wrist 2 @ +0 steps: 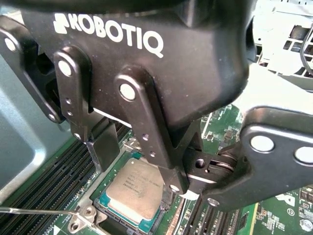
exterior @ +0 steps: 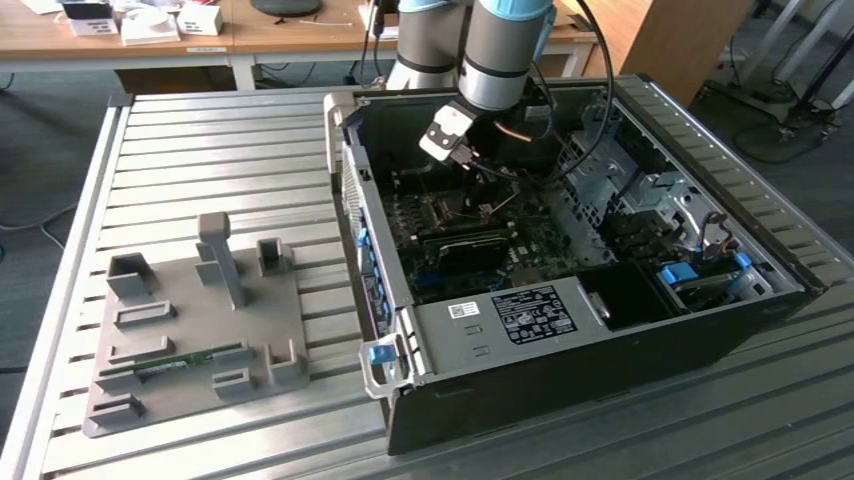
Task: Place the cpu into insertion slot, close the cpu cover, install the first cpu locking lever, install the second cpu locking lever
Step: 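Place the cpu into insertion slot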
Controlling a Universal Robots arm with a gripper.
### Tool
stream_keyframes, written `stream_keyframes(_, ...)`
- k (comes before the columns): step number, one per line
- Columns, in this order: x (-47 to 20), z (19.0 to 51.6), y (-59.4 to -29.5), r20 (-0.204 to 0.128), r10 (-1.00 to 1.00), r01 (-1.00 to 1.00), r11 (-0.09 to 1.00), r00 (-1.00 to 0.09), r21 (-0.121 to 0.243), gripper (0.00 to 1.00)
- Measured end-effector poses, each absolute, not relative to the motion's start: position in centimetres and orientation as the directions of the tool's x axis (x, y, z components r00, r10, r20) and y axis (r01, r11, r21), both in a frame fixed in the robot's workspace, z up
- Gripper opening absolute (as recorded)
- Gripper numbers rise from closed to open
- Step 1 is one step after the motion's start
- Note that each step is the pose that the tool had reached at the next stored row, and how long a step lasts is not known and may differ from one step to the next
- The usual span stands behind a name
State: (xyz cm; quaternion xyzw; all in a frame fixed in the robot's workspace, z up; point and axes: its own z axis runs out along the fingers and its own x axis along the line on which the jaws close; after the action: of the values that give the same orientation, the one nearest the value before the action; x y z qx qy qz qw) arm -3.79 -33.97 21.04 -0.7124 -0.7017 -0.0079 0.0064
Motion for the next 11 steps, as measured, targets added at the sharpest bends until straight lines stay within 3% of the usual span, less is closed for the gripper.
stream_keyframes(2, -3.79, 21.03, -33.97, 0.02, 1.0, 1.0, -0.015, 0.015, 0.002, 0.59)
stream_keyframes(4, -3.79, 21.04, -33.97, 0.02, 1.0, 1.0, -0.015, 0.015, 0.002, 0.46)
stream_keyframes(8, -3.79, 21.03, -33.97, 0.02, 1.0, 1.0, -0.015, 0.015, 0.002, 0.35)
stream_keyframes(10, -3.79, 21.03, -33.97, 0.02, 1.0, 1.0, -0.015, 0.015, 0.002, 0.23)
stream_keyframes(11, -3.79, 21.04, -33.97, 0.02, 1.0, 1.0, -0.015, 0.015, 0.002, 0.23)
